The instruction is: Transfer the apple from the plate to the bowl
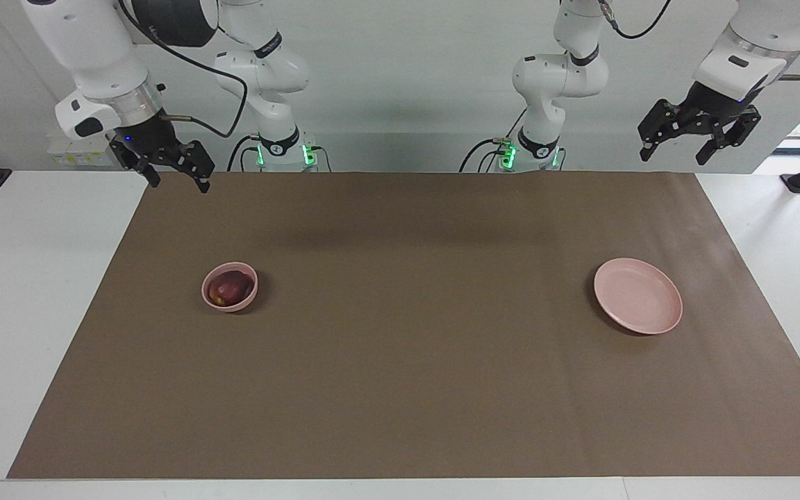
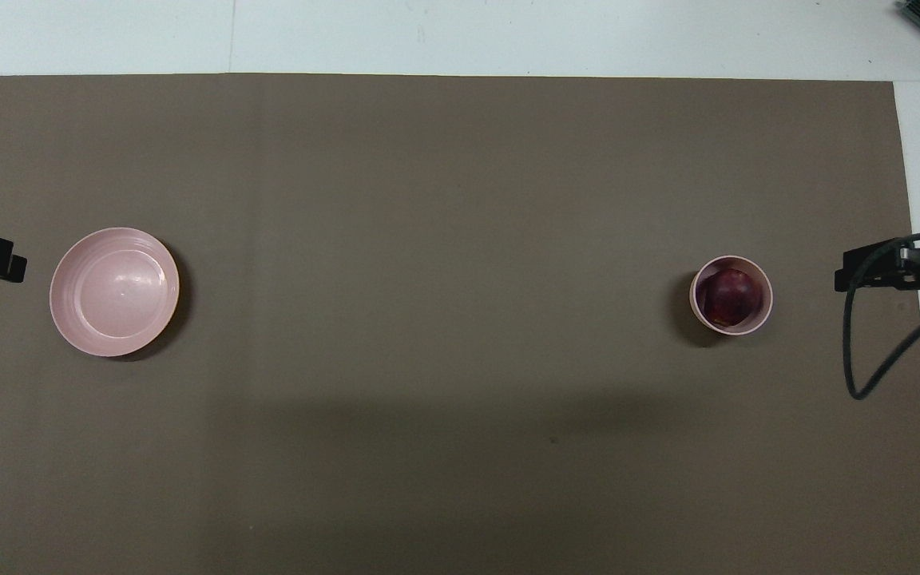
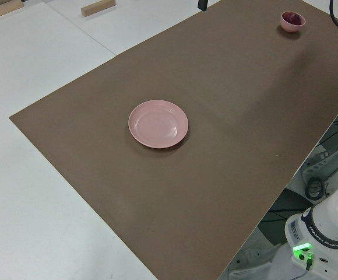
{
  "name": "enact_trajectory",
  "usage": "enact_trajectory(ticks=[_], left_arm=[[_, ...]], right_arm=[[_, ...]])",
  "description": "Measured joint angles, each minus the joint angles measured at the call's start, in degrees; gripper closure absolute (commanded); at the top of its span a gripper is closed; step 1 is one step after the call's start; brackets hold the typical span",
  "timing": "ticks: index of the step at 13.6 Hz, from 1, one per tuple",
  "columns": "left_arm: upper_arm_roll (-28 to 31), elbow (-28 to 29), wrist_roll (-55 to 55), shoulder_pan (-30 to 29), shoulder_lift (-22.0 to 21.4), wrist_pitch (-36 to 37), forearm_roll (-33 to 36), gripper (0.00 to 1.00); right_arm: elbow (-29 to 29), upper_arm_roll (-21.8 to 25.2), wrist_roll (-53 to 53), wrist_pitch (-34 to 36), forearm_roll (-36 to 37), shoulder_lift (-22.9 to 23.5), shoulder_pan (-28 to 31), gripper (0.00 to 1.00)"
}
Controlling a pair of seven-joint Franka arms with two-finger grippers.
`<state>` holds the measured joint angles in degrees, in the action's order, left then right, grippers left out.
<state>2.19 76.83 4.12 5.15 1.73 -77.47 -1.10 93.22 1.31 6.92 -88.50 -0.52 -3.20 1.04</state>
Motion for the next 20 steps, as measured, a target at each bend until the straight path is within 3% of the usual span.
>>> enact_trajectory(ticks=[5,20], left_arm=[[0.27,0.05,0.01,-1.24,-0.11,0.91,0.00,0.00],[-0.16,1.13,0.10,-1.02,-0.94,1.63,0.00,0.00]], right_arm=[[-0.91,-1.75,0.00,1.93,0.01,-2.33,-0.58,0.00],[-1.87,-1.32,-0.01,1.97,0.33,-2.48,-0.15,0.00]])
